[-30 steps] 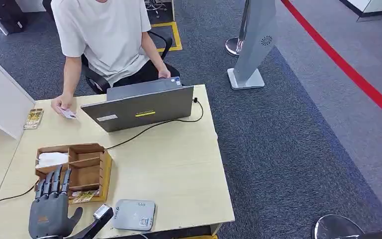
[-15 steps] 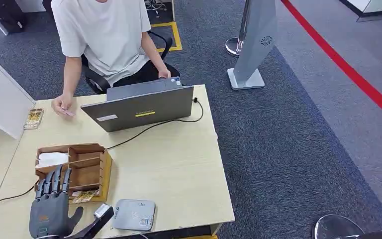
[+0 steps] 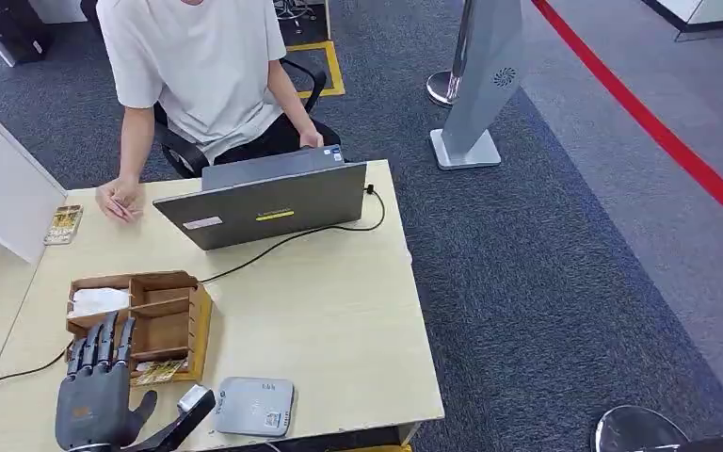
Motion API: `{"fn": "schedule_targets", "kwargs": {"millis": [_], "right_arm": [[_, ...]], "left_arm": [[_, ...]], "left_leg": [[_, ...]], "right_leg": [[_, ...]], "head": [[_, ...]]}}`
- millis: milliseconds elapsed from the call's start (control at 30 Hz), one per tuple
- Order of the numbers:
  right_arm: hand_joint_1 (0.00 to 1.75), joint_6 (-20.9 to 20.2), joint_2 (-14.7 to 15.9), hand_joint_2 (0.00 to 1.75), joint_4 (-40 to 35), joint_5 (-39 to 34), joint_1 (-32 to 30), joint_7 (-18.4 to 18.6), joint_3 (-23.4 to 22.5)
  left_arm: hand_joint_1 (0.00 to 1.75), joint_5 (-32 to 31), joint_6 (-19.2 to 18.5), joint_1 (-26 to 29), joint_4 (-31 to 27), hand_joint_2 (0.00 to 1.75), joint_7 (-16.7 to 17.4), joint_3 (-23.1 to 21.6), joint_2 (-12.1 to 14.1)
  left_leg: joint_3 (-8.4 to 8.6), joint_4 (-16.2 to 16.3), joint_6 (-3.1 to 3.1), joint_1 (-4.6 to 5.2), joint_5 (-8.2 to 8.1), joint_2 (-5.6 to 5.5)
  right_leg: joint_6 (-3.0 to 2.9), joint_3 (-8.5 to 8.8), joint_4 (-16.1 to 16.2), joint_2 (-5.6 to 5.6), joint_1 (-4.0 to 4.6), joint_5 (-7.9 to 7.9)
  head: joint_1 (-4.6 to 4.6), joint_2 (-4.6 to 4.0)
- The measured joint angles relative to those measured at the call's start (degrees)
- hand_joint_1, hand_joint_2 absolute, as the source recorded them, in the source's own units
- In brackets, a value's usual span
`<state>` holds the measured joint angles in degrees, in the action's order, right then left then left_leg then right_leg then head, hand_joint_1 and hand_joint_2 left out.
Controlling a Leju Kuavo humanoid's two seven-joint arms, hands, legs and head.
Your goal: Pass the card to the sensor for recognition and then transmit it.
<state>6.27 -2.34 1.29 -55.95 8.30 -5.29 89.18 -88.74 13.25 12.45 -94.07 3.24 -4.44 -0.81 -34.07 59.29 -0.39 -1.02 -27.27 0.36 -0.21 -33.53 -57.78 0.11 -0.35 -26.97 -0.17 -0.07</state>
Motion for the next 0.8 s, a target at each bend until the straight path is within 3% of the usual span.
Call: {"fn": "schedule_targets", "kwargs": {"millis": [600, 800], "right_arm": [[0.0, 0.0, 0.0, 1.75, 0.0, 0.0, 0.0, 0.0, 0.0], [0.0, 0.0, 0.0, 1.75, 0.0, 0.0, 0.0, -0.07, 0.0]], "left_arm": [[0.0, 0.0, -0.07, 0.0, 0.0, 1.75, -0.06, 0.0, -0.02], [0.0, 0.0, -0.07, 0.0, 0.0, 1.75, -1.6, 0.0, -0.55]], "left_leg": [[0.0, 0.0, 0.0, 0.0, 0.0, 0.0], [0.0, 0.0, 0.0, 0.0, 0.0, 0.0]], "right_leg": [[0.0, 0.0, 0.0, 0.0, 0.0, 0.0], [0.0, 0.0, 0.0, 0.0, 0.0, 0.0]], "head": [[-0.02, 0.0], [-0.02, 0.0]]}}
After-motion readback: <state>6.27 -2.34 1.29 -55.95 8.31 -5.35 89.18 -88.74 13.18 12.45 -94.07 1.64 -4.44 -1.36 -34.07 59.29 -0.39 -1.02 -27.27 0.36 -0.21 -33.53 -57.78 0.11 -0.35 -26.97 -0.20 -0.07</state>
